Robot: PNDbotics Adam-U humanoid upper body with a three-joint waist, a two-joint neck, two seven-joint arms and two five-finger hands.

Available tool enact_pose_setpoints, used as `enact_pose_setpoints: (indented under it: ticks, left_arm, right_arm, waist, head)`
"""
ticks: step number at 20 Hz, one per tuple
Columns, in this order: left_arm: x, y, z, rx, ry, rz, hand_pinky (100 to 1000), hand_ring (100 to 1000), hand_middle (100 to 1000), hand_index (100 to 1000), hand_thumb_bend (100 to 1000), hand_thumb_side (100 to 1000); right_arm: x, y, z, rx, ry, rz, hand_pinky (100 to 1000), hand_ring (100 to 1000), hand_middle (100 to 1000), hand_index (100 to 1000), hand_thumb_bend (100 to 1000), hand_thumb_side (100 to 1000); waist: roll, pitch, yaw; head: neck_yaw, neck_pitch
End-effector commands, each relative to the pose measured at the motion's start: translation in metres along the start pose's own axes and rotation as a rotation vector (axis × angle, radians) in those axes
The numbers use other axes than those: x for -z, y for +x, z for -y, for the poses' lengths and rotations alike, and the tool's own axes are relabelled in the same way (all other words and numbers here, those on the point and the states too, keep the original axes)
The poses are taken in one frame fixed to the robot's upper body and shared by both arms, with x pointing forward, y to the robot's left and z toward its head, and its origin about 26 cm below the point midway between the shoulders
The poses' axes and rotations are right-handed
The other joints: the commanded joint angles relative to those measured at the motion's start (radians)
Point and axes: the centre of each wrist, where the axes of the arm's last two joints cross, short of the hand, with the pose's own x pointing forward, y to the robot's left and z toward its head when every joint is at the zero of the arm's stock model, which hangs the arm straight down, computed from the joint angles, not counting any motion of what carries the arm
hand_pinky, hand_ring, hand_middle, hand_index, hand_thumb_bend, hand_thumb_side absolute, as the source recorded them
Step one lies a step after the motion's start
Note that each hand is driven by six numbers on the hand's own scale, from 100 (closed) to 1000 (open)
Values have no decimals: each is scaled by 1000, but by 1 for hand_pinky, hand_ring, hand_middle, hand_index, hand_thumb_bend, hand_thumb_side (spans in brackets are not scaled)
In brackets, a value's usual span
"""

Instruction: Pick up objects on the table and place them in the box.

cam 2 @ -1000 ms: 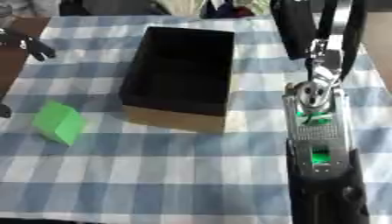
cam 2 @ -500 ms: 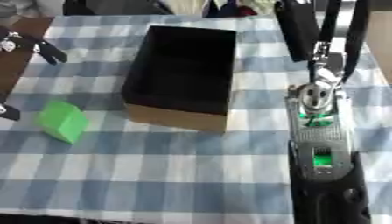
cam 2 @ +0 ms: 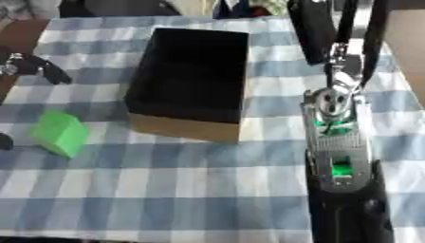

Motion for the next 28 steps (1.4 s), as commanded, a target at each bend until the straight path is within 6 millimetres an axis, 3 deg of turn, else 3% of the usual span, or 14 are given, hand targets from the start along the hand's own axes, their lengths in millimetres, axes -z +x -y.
enact_pose_setpoints:
  ticks: [1, 7, 18, 28]
  left_arm:
    - [-12, 3, -9, 121, -98, 18, 931, 895, 918, 1000, 757, 100]
    - [-15, 5, -11, 192, -116, -44, 847, 896, 911, 995, 837, 120]
    - [-3, -1, 3, 203, -126, -142, 827, 889, 900, 1000, 868, 183]
    - [10, -10, 7, 170, -87, -161, 807, 882, 913, 993, 812, 100]
  right_arm:
    - [5, 7, 1, 15, -8, 26, 812, 900, 747, 938, 100, 663]
    - [8, 5, 2, 14, -8, 23, 811, 901, 747, 939, 100, 675]
    - [9, 4, 3, 23, -7, 17, 811, 900, 744, 940, 100, 690]
    - [9, 3, 2, 37, -6, 10, 811, 901, 742, 941, 100, 703]
  waist:
    - [4, -13, 0]
    - [5, 3, 4]
    - [6, 20, 16]
    - [2, 27, 12]
  head:
    - [-5, 8]
    - [-8, 8]
    - [0, 2]
    - [6, -10]
